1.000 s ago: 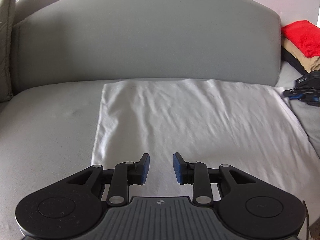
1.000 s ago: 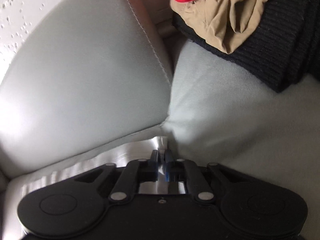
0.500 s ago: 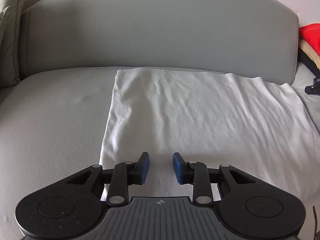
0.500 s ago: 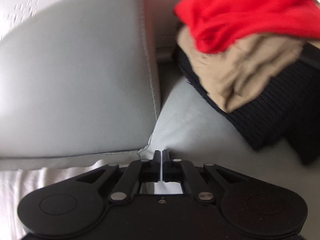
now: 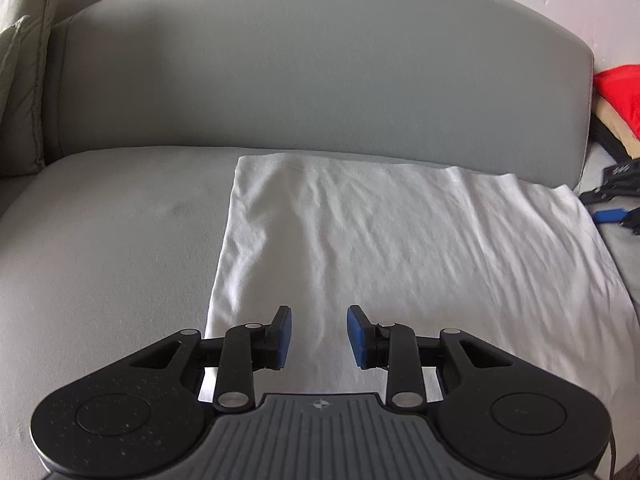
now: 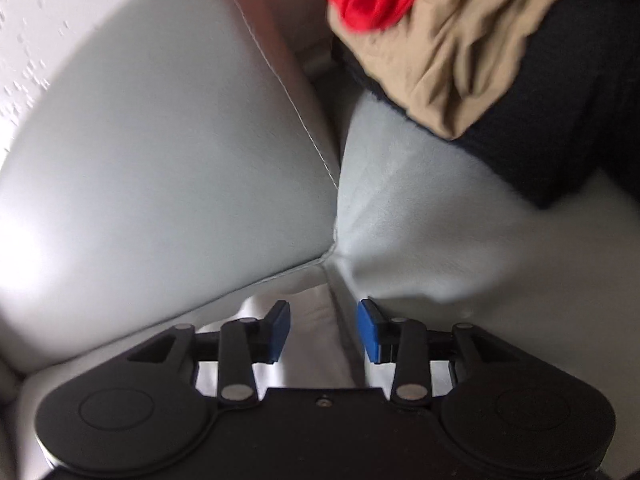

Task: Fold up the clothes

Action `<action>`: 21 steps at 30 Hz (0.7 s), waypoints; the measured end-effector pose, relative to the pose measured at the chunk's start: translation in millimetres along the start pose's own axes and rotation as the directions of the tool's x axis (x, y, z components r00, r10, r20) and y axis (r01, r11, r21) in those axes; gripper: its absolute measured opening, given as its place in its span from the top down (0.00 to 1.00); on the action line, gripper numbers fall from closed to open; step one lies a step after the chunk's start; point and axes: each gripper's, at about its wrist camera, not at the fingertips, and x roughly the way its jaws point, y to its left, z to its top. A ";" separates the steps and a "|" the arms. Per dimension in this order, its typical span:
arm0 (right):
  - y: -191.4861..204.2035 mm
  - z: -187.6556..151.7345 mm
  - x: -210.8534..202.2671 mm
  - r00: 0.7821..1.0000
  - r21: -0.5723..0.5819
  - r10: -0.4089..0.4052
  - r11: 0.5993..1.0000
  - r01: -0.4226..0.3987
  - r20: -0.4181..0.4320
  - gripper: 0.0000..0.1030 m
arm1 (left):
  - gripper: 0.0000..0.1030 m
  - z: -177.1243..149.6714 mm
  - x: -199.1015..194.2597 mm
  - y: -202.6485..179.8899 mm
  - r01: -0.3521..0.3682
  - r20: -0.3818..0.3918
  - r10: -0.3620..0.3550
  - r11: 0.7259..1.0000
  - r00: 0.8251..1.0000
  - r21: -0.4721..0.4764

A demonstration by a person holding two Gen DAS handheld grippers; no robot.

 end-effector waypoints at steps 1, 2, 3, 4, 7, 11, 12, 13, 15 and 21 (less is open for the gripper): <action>4.2 -1.8 4.9 1.000 -0.027 -0.011 1.000 0.011 -0.003 0.68 | 0.71 0.3 0.5 1.2 0.003 -0.003 -0.003 1.000 1.000 -0.004; 9.6 -4.2 6.7 1.000 -0.061 -0.027 0.998 0.028 0.007 0.72 | 0.71 0.1 0.7 1.8 0.004 -0.004 -0.004 1.000 1.000 -0.005; 15.2 -7.0 6.3 0.999 -0.097 -0.043 0.994 0.045 0.024 0.81 | 0.71 -0.2 0.8 2.3 0.003 -0.006 -0.004 1.000 1.000 -0.005; 21.0 -11.2 3.3 0.995 -0.146 -0.074 0.986 0.082 0.061 0.95 | 0.71 -0.5 0.5 2.5 0.004 -0.006 -0.004 1.000 1.000 -0.005; 38.9 -24.7 -7.1 0.968 -0.290 -0.161 0.933 0.212 0.192 0.95 | 0.71 -1.4 0.8 1.5 0.006 -0.004 -0.006 1.000 1.000 -0.003; 45.8 -33.7 4.3 0.944 -0.364 -0.216 0.883 0.298 0.249 0.95 | 0.71 -2.3 5.8 -0.3 -0.009 -0.014 0.009 1.000 1.000 0.012; 47.6 -36.2 8.7 0.942 -0.377 -0.230 0.872 0.312 0.246 0.95 | 0.71 -2.6 7.9 0.2 -0.013 -0.020 0.013 1.000 1.000 0.011; 49.7 -39.0 12.7 0.939 -0.391 -0.244 0.861 0.325 0.243 0.95 | 0.71 -2.9 10.1 0.7 -0.016 -0.026 0.016 1.000 1.000 0.009; 55.5 -43.5 17.6 0.932 -0.419 -0.270 0.837 0.351 0.240 0.95 | 0.71 -2.9 12.3 1.8 -0.021 -0.037 0.021 1.000 0.999 0.005; 56.9 -47.6 -29.5 0.947 -0.332 -0.242 0.893 0.303 0.214 0.71 | 0.71 -1.0 -1.1 1.2 -0.020 -0.033 0.021 0.999 0.999 0.027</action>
